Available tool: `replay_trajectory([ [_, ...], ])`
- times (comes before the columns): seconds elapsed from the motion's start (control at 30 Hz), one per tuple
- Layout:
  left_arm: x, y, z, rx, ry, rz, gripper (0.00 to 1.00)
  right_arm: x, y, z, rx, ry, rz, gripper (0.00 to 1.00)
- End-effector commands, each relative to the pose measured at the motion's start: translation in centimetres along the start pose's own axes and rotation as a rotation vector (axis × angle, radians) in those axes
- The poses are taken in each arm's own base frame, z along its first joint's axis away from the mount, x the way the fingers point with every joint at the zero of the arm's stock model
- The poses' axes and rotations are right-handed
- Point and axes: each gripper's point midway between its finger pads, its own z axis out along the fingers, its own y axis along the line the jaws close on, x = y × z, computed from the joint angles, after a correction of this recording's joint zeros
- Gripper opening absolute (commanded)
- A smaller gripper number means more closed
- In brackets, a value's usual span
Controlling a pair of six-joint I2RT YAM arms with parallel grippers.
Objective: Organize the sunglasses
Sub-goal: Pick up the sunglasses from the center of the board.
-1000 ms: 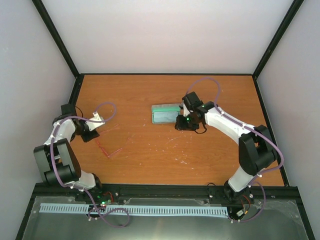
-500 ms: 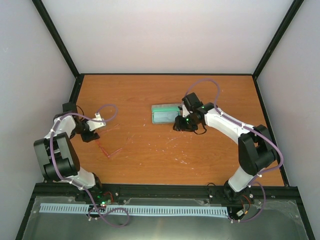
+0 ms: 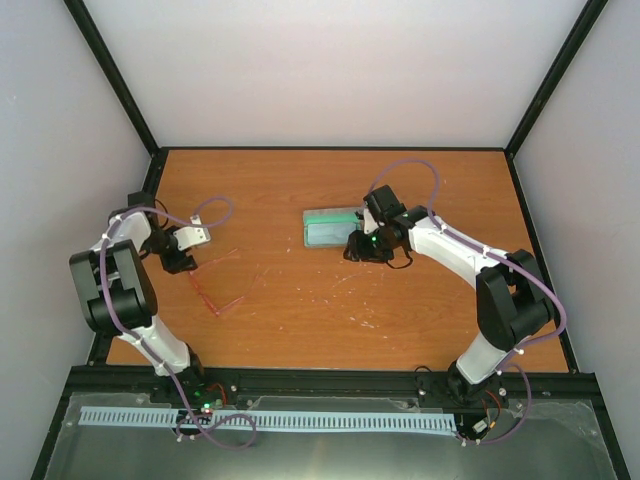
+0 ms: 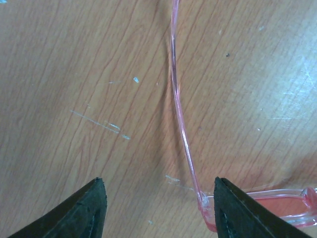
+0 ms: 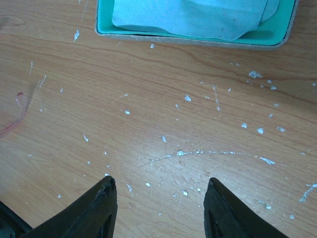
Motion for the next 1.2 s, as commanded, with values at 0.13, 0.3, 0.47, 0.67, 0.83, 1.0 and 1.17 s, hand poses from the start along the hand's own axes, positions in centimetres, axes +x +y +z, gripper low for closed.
replay_trajectory([
  [0.13,-0.5,-0.2,-0.1,0.135,0.068,0.058,0.65,0.3,0.5,0.6,-0.026,0.005,0.005,0.47],
  [0.3,-0.4,-0.7,0.8,0.191,0.119,0.076,0.65,0.7,0.2,0.8,-0.023,0.012,0.005,0.47],
  [0.47,-0.4,-1.1,1.2,0.232,0.146,0.089,0.65,1.0,0.0,0.9,-0.021,0.016,0.005,0.48],
  [0.67,0.1,-0.8,1.9,0.229,0.184,0.090,0.64,1.1,0.0,1.0,-0.026,0.016,0.009,0.48],
  [0.83,0.4,-0.6,2.9,0.234,0.206,0.077,0.57,1.2,-0.1,1.1,-0.025,0.020,0.010,0.48],
  [1.0,0.3,-0.5,3.6,0.235,0.212,0.077,0.46,1.3,-0.1,1.0,-0.025,0.020,0.010,0.48],
  [1.17,0.2,-0.1,3.8,0.223,0.217,0.076,0.24,1.4,-0.2,0.9,-0.020,0.018,0.010,0.48],
])
